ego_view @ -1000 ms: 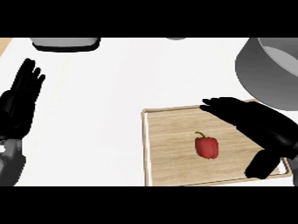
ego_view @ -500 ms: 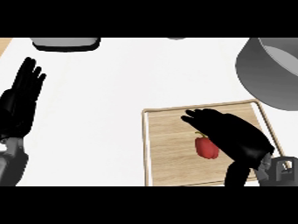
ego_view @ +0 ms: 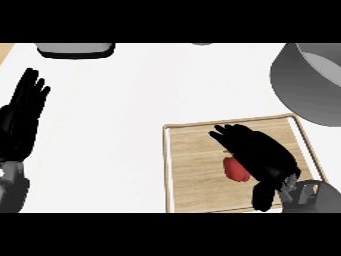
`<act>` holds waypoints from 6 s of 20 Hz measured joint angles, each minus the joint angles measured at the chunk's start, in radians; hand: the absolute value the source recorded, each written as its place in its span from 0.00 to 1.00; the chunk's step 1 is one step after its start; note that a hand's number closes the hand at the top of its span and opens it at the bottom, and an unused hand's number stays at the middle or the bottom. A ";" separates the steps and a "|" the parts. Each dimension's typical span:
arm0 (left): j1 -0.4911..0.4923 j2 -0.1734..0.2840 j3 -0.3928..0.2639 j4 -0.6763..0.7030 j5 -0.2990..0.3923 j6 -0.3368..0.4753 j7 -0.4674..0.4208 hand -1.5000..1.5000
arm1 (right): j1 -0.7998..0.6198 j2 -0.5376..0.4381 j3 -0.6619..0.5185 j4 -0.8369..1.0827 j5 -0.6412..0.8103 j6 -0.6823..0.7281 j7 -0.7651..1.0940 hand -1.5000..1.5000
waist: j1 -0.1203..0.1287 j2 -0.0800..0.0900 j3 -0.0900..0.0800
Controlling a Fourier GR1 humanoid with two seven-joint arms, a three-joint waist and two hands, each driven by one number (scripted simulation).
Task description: Pick the bell pepper from the tray and place it in the pot
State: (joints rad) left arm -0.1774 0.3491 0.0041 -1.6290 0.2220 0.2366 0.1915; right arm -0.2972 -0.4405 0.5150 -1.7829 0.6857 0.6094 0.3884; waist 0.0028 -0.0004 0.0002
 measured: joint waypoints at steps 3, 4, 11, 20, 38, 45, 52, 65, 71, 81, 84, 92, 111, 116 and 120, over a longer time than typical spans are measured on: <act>0.005 -0.014 0.015 -0.005 -0.015 -0.013 0.001 0.50 | 0.021 0.022 -0.006 0.025 0.054 -0.009 -0.035 0.00 | -0.001 0.000 0.000; 0.008 -0.020 0.012 -0.017 -0.021 -0.013 0.009 0.50 | 0.034 0.023 -0.005 0.044 0.073 -0.029 -0.060 0.00 | -0.001 0.000 0.000; -0.013 -0.058 0.035 -0.002 -0.055 -0.032 0.021 0.50 | 0.053 0.067 -0.033 0.119 0.178 -0.052 -0.147 0.00 | -0.001 0.000 0.000; -0.021 -0.089 0.061 0.033 -0.086 -0.063 -0.004 0.50 | 0.052 0.100 -0.047 0.234 0.285 -0.091 -0.251 1.00 | 0.000 0.000 0.000; -0.005 -0.101 0.104 -0.018 -0.105 -0.089 0.038 0.50 | 0.291 -0.076 -0.078 0.113 0.272 -0.189 -0.707 1.00 | -0.018 -0.004 -0.001; -0.014 -0.109 0.106 -0.012 -0.117 -0.088 0.044 0.50 | 0.497 -0.199 -0.218 -0.038 0.155 -0.259 -0.875 1.00 | -0.018 -0.002 0.000; 0.007 -0.119 0.106 -0.018 -0.126 -0.081 0.032 0.50 | 0.563 -0.117 -0.468 -0.173 -0.128 -0.293 -0.868 1.00 | -0.032 -0.004 -0.001; -0.022 -0.116 0.109 -0.015 -0.124 -0.101 0.049 0.50 | 0.313 -0.146 -0.922 -0.070 -0.542 -0.247 -0.663 1.00 | -0.004 0.000 -0.001; -0.044 -0.128 0.101 -0.013 -0.137 -0.099 0.061 0.50 | 0.120 -0.197 -0.936 0.189 -0.549 -0.231 -0.658 1.00 | 0.005 0.002 0.000; -0.043 -0.147 0.091 -0.002 -0.149 -0.106 0.039 0.50 | -0.157 -0.222 -0.884 0.661 -0.419 -0.340 -0.799 1.00 | 0.023 0.009 0.001; -0.054 -0.147 0.087 -0.009 -0.148 -0.106 0.052 0.50 | -0.179 -0.234 -0.859 0.717 -0.290 -0.497 -0.848 1.00 | 0.034 0.013 0.002; -0.082 -0.167 0.070 0.014 -0.160 -0.102 0.039 0.50 | -0.338 -0.251 -0.826 1.076 -0.102 -0.749 -1.011 1.00 | 0.049 0.014 -0.005; -0.094 -0.161 0.072 0.010 -0.145 -0.124 0.046 0.50 | -0.500 -0.302 -0.934 1.441 -0.173 -0.422 -1.120 0.00 | 0.056 0.004 -0.027; -0.093 -0.161 0.078 0.007 -0.141 -0.123 0.042 0.50 | -0.525 -0.334 -1.024 1.513 -0.261 -0.294 -1.127 0.00 | 0.058 0.014 -0.017; -0.079 -0.165 0.076 0.002 -0.145 -0.121 0.036 0.50 | -0.525 -0.374 -1.078 1.569 -0.311 -0.220 -1.118 0.00 | 0.063 0.024 -0.005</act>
State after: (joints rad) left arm -0.2568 0.1838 0.0804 -1.6271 0.0772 0.1158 0.2273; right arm -0.8223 -0.8146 -0.5626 -0.2134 0.3745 0.3894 -0.7293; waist 0.0662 0.0238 -0.0048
